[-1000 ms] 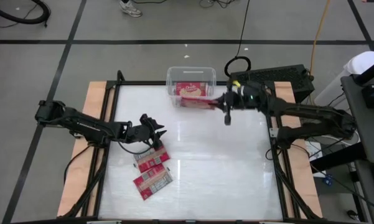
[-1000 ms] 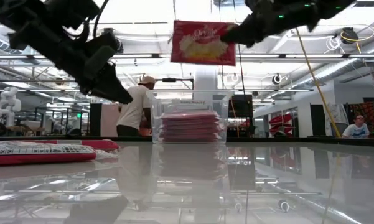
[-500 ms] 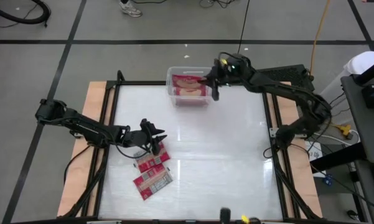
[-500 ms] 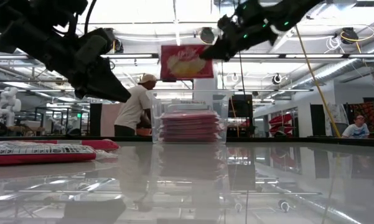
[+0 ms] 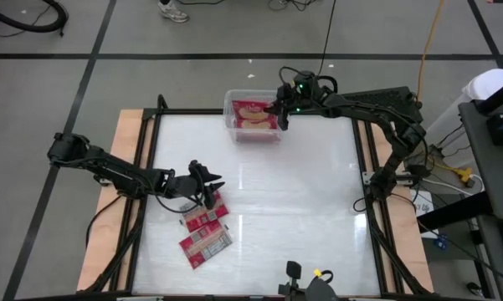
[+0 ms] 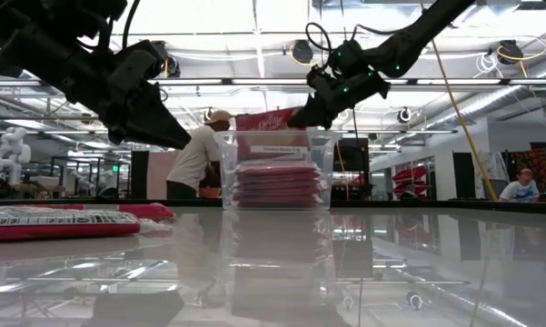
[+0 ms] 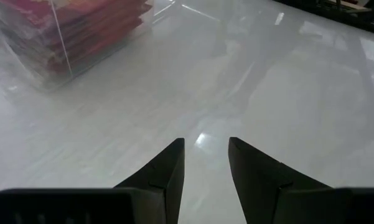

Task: Sort popcorn bags into baskets
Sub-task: Put the popcorn bag into the transparent bin

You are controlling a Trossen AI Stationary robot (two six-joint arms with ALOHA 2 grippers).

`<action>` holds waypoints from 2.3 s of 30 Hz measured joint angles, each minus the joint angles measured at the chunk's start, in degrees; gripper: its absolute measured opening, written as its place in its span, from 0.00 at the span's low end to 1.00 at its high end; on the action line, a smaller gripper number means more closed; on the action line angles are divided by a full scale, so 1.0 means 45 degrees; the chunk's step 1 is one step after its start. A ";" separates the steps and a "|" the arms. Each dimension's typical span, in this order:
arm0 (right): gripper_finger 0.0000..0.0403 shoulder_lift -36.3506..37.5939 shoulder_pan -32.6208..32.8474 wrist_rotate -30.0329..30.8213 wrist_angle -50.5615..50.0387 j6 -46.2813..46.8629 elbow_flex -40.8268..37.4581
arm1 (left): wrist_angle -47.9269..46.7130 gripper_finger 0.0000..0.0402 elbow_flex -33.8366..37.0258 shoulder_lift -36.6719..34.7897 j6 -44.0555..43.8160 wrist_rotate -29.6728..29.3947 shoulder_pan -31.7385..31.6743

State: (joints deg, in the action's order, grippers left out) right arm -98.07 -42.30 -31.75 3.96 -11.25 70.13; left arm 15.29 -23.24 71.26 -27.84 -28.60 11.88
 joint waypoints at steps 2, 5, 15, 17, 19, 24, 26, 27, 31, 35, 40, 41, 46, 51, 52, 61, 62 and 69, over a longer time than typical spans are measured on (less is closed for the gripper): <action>0.06 -0.0012 0.0000 -0.0005 -0.0048 0.0120 0.0000 | 0.0000 0.32 0.0000 0.0000 0.0001 0.0000 0.0000; 0.06 0.0006 -0.0006 0.0000 -0.0451 0.0542 0.0000 | 0.0000 0.32 0.0000 0.0000 0.0006 0.0000 0.0000; 0.10 0.0001 0.0005 0.0708 -0.0456 0.0965 -0.0714 | 0.0000 0.32 -0.0005 0.0000 0.0093 0.0000 0.0000; 0.14 0.0001 0.0010 0.1020 -0.0461 0.0976 -0.0719 | 0.0000 0.32 -0.0005 0.0000 0.0122 0.0000 0.0000; 0.19 0.0001 0.0010 0.1064 -0.0451 0.0975 -0.0719 | -0.0005 0.32 -0.0005 0.0000 0.0128 0.0000 0.0000; 0.32 0.0165 0.0010 0.1514 -0.0461 0.1020 -0.0729 | -0.0005 0.32 -0.0006 0.0000 0.0146 0.0000 0.0000; 0.37 0.0435 0.0010 0.1965 -0.0453 0.0908 -0.0741 | -0.0005 0.32 -0.0010 0.0000 0.0146 0.0000 0.0000; 0.40 0.0653 0.0010 0.2090 -0.0437 0.0821 -0.0738 | -0.0005 0.32 -0.0010 0.0000 0.0146 0.0004 0.0000; 0.47 0.1647 0.0082 0.2467 -0.0541 0.0651 -0.0738 | -0.0005 0.32 -0.0010 0.0000 0.0151 0.0005 0.0000; 0.50 0.2748 0.0590 0.2435 -0.1233 0.0675 -0.0738 | -0.0015 0.32 -0.0010 0.0000 0.0156 0.0011 0.0000; 0.50 0.4023 0.2189 0.2366 -0.2884 0.0023 -0.0738 | -0.0774 0.32 -0.0019 -0.0079 0.0411 0.0223 0.0000; 0.49 0.4284 0.2615 0.2365 -0.3088 -0.0107 -0.0738 | -0.1115 0.32 -0.0019 -0.0199 0.0411 0.0430 -0.0002; 0.49 0.5453 0.4752 0.2362 -0.4217 -0.0204 -0.0924 | -0.2932 0.32 -0.0020 -0.1062 0.0233 0.1620 0.0160; 0.49 0.6391 0.6694 0.2365 -0.2610 0.0140 -0.2861 | -0.3904 0.32 -0.0024 -0.1694 0.0280 0.1919 0.1229; 0.49 0.6553 0.7008 0.2374 -0.2052 0.0308 -0.3397 | -0.3875 0.32 -0.0024 -0.1710 0.0397 0.1930 0.1524; 0.49 0.6869 0.8565 0.3625 0.3244 0.2516 -0.7858 | -0.4880 0.32 -0.0147 -0.1705 0.0588 0.2055 0.3861; 0.49 0.6864 0.8666 0.4019 0.3544 0.2764 -0.8213 | -0.4897 0.32 -0.0193 -0.1705 0.0615 0.2059 0.4084; 0.49 0.6866 0.9486 0.5786 0.5038 0.4005 -0.9958 | -0.5801 0.32 -0.0633 -0.1686 0.1040 0.2016 0.5427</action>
State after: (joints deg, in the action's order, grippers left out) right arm -67.17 0.38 -5.71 26.64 6.77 25.32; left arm -10.81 -26.09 63.68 -23.16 -19.53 36.30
